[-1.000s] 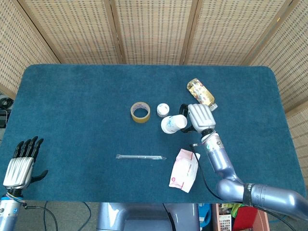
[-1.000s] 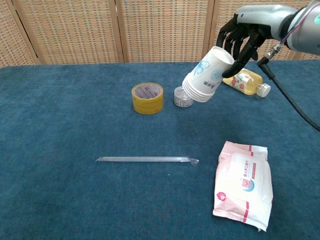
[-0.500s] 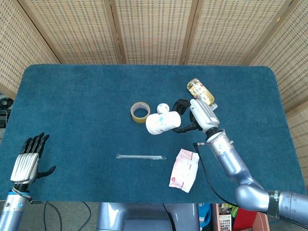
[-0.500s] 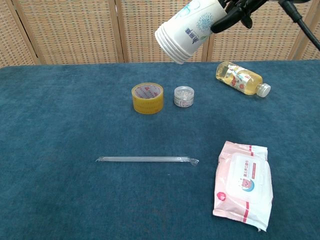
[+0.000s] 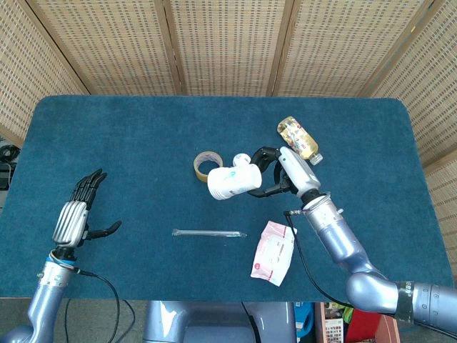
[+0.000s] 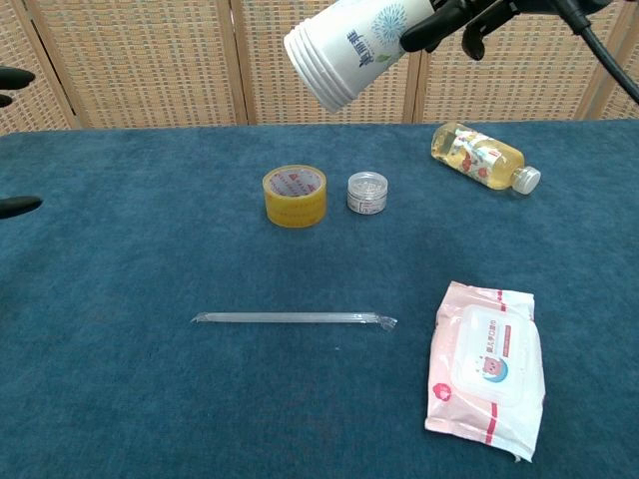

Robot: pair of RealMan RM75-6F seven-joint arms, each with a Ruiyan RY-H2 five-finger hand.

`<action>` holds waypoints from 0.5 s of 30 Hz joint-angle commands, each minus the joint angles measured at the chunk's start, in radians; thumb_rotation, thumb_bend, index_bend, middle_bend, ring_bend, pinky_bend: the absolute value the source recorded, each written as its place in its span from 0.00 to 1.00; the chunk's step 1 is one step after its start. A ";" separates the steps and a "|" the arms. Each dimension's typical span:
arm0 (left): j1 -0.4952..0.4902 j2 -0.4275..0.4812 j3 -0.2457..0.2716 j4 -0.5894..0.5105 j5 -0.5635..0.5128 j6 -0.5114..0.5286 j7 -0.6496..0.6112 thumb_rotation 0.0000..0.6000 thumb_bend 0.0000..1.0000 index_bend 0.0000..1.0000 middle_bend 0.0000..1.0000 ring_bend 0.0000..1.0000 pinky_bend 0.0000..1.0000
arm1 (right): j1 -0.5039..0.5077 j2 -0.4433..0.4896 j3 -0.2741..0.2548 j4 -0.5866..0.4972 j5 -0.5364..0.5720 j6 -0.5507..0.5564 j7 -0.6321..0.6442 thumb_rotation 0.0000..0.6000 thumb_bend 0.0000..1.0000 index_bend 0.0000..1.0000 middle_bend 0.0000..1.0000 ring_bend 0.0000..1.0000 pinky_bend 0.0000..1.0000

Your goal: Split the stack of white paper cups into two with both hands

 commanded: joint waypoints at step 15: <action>-0.214 -0.173 -0.075 0.167 0.015 -0.180 -0.796 1.00 0.23 0.28 0.04 0.00 0.00 | 0.054 -0.009 -0.018 0.023 0.036 0.020 -0.006 1.00 0.23 0.75 0.62 0.50 0.72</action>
